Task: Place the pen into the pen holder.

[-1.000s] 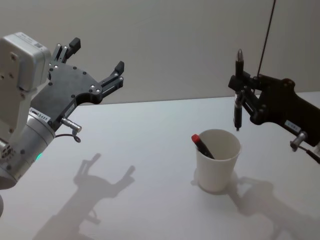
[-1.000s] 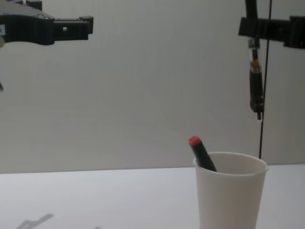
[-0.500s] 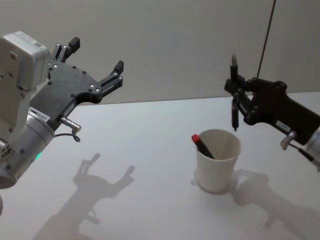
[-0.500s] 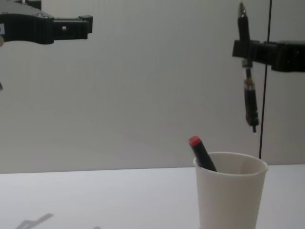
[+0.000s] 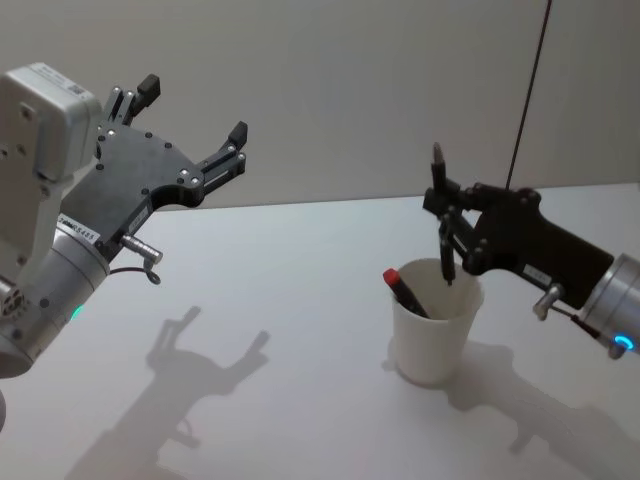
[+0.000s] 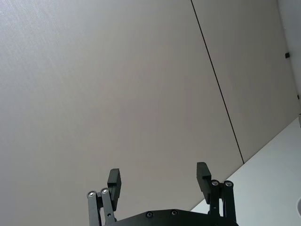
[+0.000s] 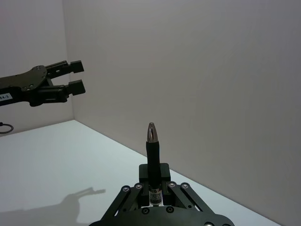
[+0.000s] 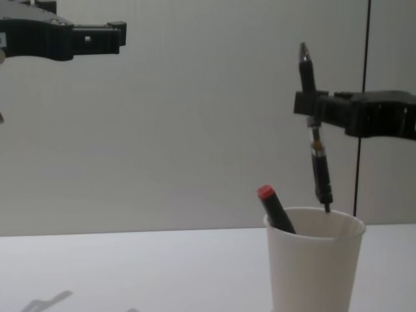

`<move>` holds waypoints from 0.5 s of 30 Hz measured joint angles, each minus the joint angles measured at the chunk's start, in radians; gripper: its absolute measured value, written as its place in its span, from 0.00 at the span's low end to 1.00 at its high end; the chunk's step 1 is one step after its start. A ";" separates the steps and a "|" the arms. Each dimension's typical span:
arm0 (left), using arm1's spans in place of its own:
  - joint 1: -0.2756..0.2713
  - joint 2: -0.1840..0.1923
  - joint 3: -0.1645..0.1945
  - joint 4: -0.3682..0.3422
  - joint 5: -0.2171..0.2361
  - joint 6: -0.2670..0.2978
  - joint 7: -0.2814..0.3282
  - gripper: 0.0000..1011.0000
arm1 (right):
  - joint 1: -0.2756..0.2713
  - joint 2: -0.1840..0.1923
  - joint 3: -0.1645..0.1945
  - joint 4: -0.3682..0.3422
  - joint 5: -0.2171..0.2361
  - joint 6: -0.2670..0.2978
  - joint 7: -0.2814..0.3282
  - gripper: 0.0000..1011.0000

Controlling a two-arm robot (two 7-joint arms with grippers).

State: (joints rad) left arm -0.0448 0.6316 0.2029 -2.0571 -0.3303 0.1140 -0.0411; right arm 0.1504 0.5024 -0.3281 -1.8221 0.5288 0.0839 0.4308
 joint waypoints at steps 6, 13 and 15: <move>0.000 0.000 0.000 0.000 0.000 0.000 0.000 0.99 | 0.004 -0.011 -0.011 0.021 -0.018 -0.007 0.018 0.13; 0.000 0.000 0.000 0.000 0.000 0.000 0.000 0.99 | 0.007 -0.020 -0.019 0.036 -0.029 -0.012 0.029 0.13; 0.000 0.000 0.000 0.000 0.000 0.000 0.000 0.99 | 0.007 -0.022 -0.021 0.039 -0.032 -0.013 0.031 0.15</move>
State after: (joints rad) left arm -0.0447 0.6315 0.2029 -2.0571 -0.3303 0.1139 -0.0411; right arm 0.1575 0.4808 -0.3491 -1.7830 0.4969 0.0706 0.4623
